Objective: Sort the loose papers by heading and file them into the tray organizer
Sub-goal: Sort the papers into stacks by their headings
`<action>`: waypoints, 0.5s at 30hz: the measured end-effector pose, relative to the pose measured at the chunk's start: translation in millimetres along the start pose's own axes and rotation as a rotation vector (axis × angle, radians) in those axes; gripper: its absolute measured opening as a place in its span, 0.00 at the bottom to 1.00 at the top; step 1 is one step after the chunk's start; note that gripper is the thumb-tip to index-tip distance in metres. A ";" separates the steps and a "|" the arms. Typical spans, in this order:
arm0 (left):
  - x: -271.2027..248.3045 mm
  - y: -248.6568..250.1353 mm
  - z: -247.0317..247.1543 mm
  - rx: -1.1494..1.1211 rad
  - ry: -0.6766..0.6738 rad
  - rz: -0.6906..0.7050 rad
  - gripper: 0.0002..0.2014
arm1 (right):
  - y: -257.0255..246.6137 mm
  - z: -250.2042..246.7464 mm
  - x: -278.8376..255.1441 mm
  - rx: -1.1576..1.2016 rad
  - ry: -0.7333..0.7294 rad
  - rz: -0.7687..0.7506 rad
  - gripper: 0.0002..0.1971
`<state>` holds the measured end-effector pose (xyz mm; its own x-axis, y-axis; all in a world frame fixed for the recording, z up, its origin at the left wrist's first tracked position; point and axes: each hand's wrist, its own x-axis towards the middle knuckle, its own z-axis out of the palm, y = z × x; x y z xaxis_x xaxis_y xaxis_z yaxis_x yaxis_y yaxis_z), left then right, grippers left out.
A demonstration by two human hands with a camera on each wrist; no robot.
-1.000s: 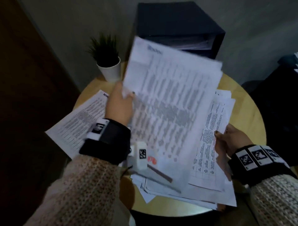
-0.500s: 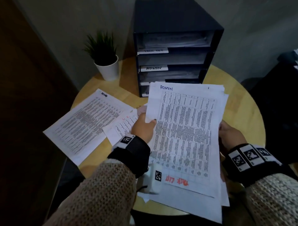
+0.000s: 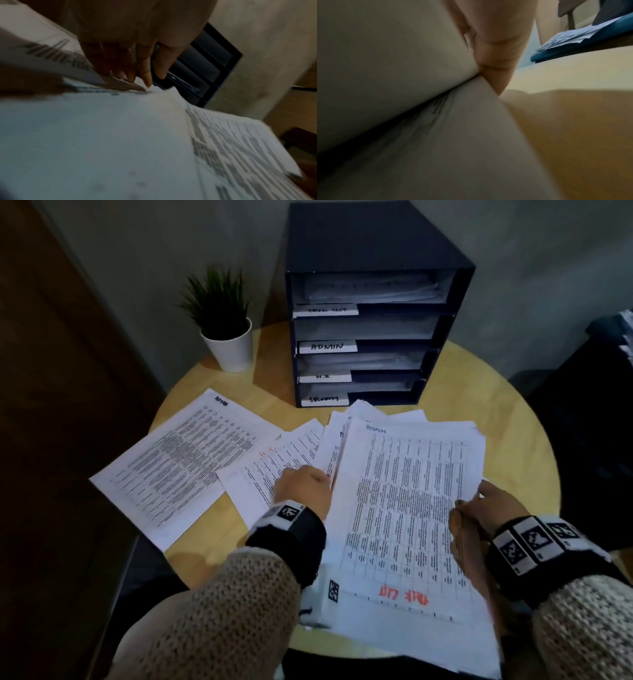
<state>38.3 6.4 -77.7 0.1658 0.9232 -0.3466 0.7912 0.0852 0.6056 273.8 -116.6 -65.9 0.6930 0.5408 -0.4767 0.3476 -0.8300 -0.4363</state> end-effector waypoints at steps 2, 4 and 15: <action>5.8 -6.4 -4.6 -0.055 0.013 -0.093 0.14 | 5.0 -2.0 2.8 -0.038 -0.002 0.007 0.11; 9.6 -9.2 -5.6 -0.137 0.001 -0.109 0.19 | 8.5 -4.2 6.9 -0.054 0.017 0.017 0.10; 2.2 -4.9 6.0 -0.394 0.123 0.128 0.09 | 8.4 -6.4 11.0 -0.186 0.000 0.036 0.16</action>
<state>38.4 5.8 -85.7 0.1580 0.9713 -0.1776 0.4794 0.0818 0.8738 288.3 -118.5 -70.0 0.7070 0.5104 -0.4895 0.4333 -0.8597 -0.2704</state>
